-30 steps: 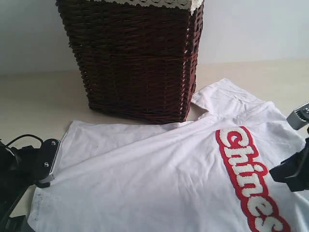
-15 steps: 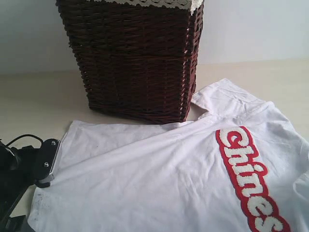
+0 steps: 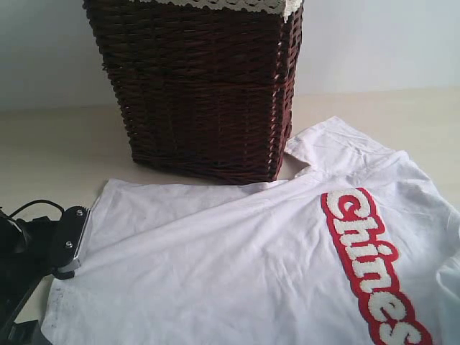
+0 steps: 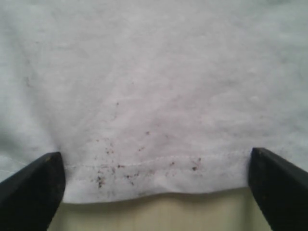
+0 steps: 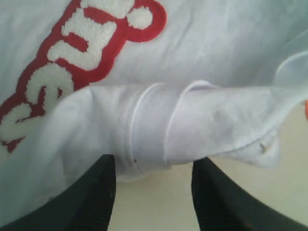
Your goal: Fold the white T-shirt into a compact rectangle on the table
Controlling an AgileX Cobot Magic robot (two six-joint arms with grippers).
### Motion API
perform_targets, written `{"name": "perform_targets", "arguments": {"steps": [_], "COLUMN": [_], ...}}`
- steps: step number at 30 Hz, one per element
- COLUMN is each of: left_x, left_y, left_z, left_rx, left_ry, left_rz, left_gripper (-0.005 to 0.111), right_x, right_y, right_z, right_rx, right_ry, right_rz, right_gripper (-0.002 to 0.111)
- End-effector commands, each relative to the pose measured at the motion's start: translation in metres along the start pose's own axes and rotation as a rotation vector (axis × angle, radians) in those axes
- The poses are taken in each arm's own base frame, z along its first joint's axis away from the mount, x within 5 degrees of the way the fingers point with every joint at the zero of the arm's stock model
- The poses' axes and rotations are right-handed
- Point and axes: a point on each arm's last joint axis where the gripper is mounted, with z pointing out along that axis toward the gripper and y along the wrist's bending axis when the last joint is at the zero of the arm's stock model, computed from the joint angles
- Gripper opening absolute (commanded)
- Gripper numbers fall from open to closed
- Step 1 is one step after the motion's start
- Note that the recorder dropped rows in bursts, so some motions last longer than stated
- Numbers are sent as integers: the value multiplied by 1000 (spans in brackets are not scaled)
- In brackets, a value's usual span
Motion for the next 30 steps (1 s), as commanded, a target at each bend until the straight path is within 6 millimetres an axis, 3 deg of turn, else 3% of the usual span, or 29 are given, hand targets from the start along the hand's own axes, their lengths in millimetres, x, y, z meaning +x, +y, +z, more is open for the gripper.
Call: {"name": "perform_targets", "arguments": {"steps": [1, 11, 18, 30], "left_x": [7, 7, 7, 7], "left_y": [-8, -8, -8, -8], "left_z": [11, 11, 11, 11], "left_rx": [80, 80, 80, 80], "left_ry": [37, 37, 37, 37], "left_rz": [-13, -13, -13, -13], "left_gripper": [100, 100, 100, 100], "right_x": [1, 4, 3, 2], "right_y": [-2, -3, 1, 19], "right_z": [6, 12, 5, -24], "right_rx": [-35, -71, -65, -11], "right_ry": [-50, -62, -26, 144], "right_rz": [6, 44, -15, -69], "right_gripper": [46, 0, 0, 0]}}
